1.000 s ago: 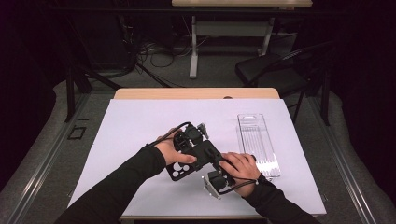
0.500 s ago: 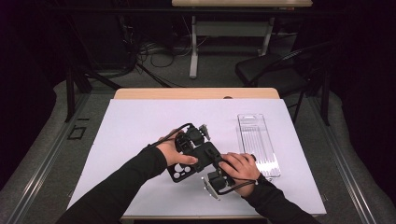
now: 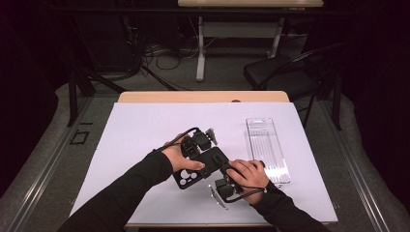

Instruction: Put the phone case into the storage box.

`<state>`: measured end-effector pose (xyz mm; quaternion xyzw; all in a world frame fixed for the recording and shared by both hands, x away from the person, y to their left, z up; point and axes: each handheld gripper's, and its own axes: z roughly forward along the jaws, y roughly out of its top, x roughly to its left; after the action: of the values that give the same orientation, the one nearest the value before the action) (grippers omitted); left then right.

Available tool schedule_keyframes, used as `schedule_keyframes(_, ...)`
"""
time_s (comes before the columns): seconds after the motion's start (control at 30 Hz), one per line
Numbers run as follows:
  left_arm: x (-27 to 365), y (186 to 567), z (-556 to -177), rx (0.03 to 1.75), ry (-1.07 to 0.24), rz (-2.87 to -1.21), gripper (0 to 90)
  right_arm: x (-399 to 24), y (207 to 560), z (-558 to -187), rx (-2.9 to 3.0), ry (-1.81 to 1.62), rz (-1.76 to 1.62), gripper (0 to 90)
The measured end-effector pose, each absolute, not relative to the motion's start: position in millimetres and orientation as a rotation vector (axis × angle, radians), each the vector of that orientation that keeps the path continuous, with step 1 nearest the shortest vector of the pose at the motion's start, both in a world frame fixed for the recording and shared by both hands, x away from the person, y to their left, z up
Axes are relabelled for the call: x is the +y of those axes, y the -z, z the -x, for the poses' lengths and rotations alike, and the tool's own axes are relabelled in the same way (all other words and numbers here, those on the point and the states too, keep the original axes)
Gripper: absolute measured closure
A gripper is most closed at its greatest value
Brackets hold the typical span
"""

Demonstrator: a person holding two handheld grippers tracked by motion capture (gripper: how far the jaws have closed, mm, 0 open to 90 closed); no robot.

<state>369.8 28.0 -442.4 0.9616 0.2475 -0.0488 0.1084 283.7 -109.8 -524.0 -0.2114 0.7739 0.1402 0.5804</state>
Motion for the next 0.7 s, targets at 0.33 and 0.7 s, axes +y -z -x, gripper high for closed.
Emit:
schedule_keyframes(0.33,28.2,444.5,-372.1,0.763,0.198,-2.805,14.5,-110.8,525.1,-283.2,1.804,-0.338,0.479,82.2)
schedule_keyframes(0.7,30.2,445.0,-374.3,0.771,0.237,-2.793,14.2,-110.6,526.4,-282.4,1.800,-0.340,0.467,83.8)
